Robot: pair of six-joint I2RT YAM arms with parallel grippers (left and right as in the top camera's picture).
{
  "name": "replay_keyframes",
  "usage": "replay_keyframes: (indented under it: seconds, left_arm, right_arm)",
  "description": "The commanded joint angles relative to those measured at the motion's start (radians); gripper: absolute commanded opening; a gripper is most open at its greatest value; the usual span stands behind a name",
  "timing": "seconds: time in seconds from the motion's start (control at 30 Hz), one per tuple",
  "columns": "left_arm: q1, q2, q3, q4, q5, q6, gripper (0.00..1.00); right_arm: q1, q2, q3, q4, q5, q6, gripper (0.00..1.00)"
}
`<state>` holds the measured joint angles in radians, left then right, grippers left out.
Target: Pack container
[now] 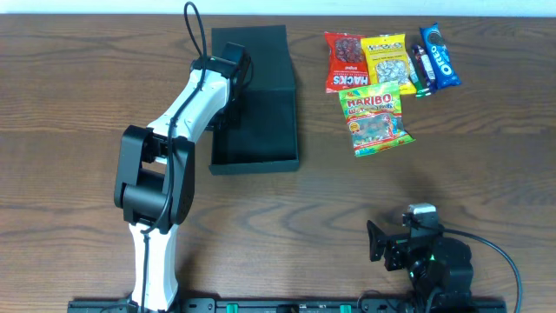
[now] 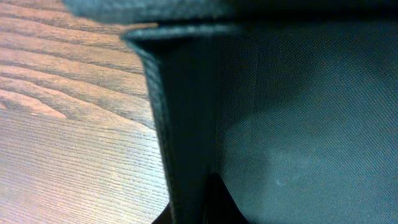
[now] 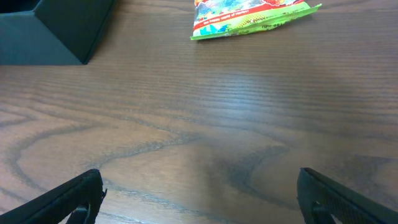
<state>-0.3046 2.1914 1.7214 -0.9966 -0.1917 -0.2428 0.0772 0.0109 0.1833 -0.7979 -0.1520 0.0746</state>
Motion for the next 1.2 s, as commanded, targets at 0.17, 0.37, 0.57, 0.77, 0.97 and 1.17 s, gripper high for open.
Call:
replay_keyframes:
  seconds: [0.17, 0.37, 0.57, 0.77, 0.97, 1.17]
  left_arm:
    - [0.001, -0.002, -0.013, -0.002, -0.085, 0.076, 0.08]
    - [0.001, -0.010, 0.002, -0.034, 0.005, -0.001, 0.98]
    - [0.001, -0.127, 0.053, -0.054, 0.010, -0.061, 0.95]
    - [0.001, -0.388, 0.063, -0.076, 0.035, -0.071, 0.95]
    - [0.003, -0.636, 0.063, -0.186, 0.032, -0.038, 0.95]
    - [0.003, -0.723, 0.063, -0.301, 0.034, -0.033, 0.95]
  right_arm:
    - [0.009, -0.005, -0.007, -0.002, 0.006, 0.003, 0.99]
    - [0.009, -0.005, -0.007, -0.002, 0.006, 0.003, 0.99]
    - [0.009, -0.005, -0.007, -0.002, 0.006, 0.003, 0.99]
    - [0.009, -0.005, -0.007, -0.002, 0.006, 0.003, 0.99]
    - [0.009, -0.005, -0.007, -0.002, 0.006, 0.003, 0.99]
    - [0.009, -0.005, -0.007, -0.002, 0.006, 0.003, 0.99]
